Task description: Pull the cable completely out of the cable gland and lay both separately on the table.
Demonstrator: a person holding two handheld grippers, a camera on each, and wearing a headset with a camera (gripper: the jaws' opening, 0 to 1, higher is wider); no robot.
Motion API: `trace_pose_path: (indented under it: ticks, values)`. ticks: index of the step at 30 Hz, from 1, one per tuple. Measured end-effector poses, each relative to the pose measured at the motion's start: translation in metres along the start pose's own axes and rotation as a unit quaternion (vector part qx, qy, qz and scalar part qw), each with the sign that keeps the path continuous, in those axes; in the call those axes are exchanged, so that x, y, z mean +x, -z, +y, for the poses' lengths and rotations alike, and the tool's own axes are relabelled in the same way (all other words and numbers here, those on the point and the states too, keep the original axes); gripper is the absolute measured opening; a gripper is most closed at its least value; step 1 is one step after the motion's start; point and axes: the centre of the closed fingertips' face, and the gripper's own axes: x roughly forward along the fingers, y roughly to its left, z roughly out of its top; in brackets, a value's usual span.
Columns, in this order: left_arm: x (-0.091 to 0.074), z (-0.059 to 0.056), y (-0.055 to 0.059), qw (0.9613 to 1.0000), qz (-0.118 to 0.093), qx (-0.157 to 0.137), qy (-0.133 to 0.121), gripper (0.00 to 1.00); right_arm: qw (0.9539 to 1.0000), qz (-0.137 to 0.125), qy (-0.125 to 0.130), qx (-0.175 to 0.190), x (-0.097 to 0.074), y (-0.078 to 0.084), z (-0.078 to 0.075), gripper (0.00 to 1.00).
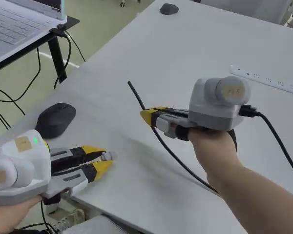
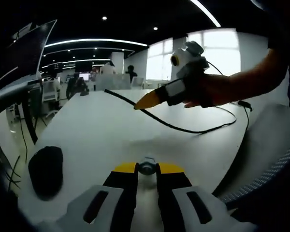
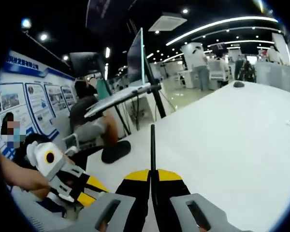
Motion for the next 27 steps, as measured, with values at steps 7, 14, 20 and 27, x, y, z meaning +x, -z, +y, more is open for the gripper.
trace_pose_path:
  ticks: [7,14,20,27]
  values:
    - [0.002,0.005,0.011,1.0,0.006,0.006,0.002,0.15,0.9994,0.03,0.018,-0.005,0.022,0.022,-0.003,0.0]
    - [0.007,0.006,0.012,0.9999,-0.012,-0.001,-0.002,0.15,0.9946,0.052,0.038,-0.081,0.028,0.033,-0.015,0.0]
    - [0.011,0.0,0.008,0.9991,-0.021,0.036,-0.004,0.16,0.9894,0.07,0.052,-0.116,0.027,0.042,-0.02,0.0]
    - [0.017,-0.009,0.006,0.9985,-0.017,0.052,0.007,0.19,0.987,0.069,0.056,-0.134,0.026,0.04,-0.019,0.08]
